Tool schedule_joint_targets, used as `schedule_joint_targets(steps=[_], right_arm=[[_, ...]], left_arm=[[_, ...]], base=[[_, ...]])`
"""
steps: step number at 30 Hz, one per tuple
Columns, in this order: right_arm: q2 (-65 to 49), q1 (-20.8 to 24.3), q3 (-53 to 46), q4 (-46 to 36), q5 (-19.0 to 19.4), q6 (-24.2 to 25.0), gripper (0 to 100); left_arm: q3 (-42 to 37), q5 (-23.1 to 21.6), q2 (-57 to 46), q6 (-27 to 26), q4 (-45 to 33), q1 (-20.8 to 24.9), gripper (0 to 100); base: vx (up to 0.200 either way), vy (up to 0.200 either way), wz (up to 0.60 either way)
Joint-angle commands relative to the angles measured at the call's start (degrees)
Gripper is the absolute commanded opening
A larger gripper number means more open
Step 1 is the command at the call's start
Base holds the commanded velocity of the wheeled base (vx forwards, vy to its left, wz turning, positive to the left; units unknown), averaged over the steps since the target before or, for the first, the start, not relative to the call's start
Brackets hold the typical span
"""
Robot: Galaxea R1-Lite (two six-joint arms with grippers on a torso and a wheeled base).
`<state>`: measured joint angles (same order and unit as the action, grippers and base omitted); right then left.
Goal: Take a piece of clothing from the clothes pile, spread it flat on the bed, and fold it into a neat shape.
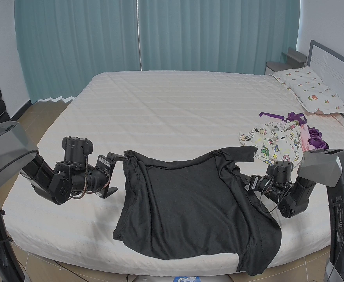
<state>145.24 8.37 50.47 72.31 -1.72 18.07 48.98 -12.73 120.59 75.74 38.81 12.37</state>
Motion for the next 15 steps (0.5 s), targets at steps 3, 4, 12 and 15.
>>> schedule_joint_targets(steps=[3, 4, 12, 15], right_arm=[[0.8, 0.7, -0.9, 3.3, -0.1, -1.2, 100], [0.7, 0.7, -1.1, 3.9, 0.0, -1.1, 100], [0.4, 0.6, -2.1, 4.2, 0.1, -0.4, 100], [0.4, 0.4, -2.1, 4.2, 0.4, -0.4, 100]], left_arm=[[0.1, -0.1, 2.9, -0.3, -0.1, -0.2, 100], [-0.1, -0.1, 3.2, -0.8, -0.1, -0.2, 100], [-8.0, 0.6, 2.5, -16.9, -1.1, 0.5, 100], [-10.8, 0.6, 0.3, -20.9, -2.5, 1.4, 100]], base=[[0.0, 0.0, 0.0], [0.0, 0.0, 0.0], [0.0, 0.0, 0.0], [0.0, 0.0, 0.0]])
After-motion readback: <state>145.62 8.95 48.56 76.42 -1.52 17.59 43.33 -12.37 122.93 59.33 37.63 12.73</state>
